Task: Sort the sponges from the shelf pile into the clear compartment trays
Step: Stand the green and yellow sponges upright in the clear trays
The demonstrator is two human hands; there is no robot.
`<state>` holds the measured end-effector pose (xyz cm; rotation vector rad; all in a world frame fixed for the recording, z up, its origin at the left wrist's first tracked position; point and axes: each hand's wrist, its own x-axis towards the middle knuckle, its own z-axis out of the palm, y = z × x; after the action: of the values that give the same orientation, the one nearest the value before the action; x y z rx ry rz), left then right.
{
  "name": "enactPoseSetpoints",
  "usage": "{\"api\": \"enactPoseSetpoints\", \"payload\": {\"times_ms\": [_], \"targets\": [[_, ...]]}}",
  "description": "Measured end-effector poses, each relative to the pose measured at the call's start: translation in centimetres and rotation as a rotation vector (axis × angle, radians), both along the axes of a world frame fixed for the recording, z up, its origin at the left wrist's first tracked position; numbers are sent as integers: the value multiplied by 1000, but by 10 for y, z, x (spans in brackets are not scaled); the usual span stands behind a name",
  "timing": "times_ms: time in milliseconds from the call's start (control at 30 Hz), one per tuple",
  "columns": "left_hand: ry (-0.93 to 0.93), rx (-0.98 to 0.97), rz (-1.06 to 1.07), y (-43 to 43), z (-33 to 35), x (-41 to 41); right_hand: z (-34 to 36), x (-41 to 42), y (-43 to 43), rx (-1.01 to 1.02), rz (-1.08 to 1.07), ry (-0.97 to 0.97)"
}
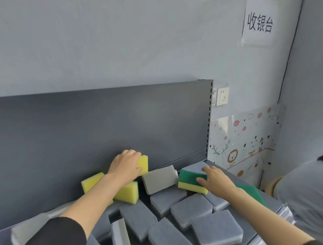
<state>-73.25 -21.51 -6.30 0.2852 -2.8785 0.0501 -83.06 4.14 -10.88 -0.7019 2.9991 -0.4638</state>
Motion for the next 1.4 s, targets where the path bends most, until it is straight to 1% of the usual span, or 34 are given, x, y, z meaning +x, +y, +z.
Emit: {"api": "enactPoseSetpoints", "payload": {"times_ms": [233, 433, 667, 800, 867, 1067, 1200, 1400], "targets": [[-41, -94, 82, 0, 1, -10, -5, -25, -11, 117, 40, -98], [-118, -133, 112, 0, 5, -10, -3, -27, -12, 82, 84, -114], [-117, -27, 76, 2, 17, 4, 10, -11, -13, -121, 98, -145], [1, 143, 51, 6, 28, 19, 23, 4, -15, -278, 111, -151], [43, 218, 13, 6, 34, 26, 30, 14, -19, -305, 123, -145], [126, 304, -122, -4, 41, 55, 47, 54, -34, -416, 136, -180], [160, 333, -149, -12, 44, 76, 53, 80, -43, -440, 119, -172], [192, 365, -132, -18, 42, 96, 51, 115, -50, -392, 120, -134]]}}
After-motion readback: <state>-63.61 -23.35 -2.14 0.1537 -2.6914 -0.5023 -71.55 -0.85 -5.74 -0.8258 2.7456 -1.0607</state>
